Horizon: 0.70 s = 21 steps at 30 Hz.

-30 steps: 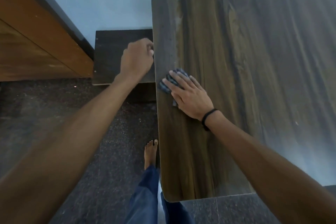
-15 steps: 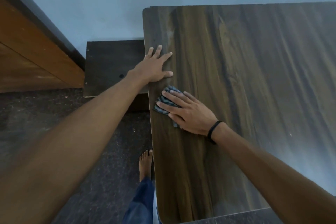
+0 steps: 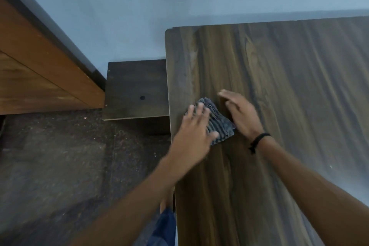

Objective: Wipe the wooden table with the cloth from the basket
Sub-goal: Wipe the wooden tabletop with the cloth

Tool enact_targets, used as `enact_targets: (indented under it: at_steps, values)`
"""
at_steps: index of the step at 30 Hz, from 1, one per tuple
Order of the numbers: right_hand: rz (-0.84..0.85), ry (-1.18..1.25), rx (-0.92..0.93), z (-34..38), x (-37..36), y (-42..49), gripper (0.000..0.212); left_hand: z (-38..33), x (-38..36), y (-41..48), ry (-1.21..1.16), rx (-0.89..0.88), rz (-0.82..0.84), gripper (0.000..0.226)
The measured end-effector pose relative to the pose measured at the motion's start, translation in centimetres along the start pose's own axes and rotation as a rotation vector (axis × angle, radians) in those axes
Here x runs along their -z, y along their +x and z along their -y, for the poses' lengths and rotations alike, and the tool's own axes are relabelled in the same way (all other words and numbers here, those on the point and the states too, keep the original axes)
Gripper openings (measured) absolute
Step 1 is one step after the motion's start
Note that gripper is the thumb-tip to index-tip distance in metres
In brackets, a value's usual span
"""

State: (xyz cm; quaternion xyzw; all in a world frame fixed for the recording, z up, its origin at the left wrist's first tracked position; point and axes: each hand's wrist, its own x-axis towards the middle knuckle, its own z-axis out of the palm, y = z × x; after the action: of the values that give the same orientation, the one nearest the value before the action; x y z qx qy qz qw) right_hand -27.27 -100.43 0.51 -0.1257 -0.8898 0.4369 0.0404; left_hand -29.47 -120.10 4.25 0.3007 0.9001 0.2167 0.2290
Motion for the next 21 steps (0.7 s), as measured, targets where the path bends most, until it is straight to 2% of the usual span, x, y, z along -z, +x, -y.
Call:
enact_targets:
  at_steps: [2, 3, 5, 7, 12, 14, 17, 19, 21]
  values:
    - [-0.089, -0.357, -0.008, -2.7, 2.7, 1.0, 0.036, -1.2, -2.1, 0.8, 0.086, -0.019, 0.032, 0.073]
    - [-0.046, -0.494, 0.014, -3.9, 3.6, 1.3, 0.039, -1.5, -2.8, 1.6, 0.137, -0.011, 0.028, 0.072]
    - [0.088, -0.616, 0.068, -5.6, 4.4, 1.2, 0.048, -1.5, -3.9, 3.0, 0.211, 0.034, 0.019, 0.07]
    - [0.128, -0.637, 0.091, -6.4, 4.5, 0.8, 0.053, -0.9, -4.5, 3.7, 0.227, 0.053, 0.017, 0.069]
    - [0.058, -0.63, 0.107, -6.9, 4.2, 0.3, 0.052, 2.9, -1.6, 6.8, 0.244, 0.087, -0.042, 0.067]
    - [0.054, -0.628, 0.11, -6.8, 4.1, 0.2, 0.052, 4.1, -0.5, 7.7, 0.259, 0.071, -0.023, 0.066]
    - [0.057, -0.626, 0.12, -6.9, 4.3, 0.0, 0.052, 3.7, -1.8, 4.7, 0.436, -0.025, 0.02, 0.065]
    - [0.092, -0.635, 0.128, -6.9, 4.5, 0.1, 0.053, 3.2, -2.5, 2.2, 0.466, -0.023, 0.055, 0.063]
    - [0.132, -0.652, 0.125, -6.9, 4.7, 0.1, 0.054, 3.9, -1.9, 3.8, 0.466, -0.029, 0.094, 0.062]
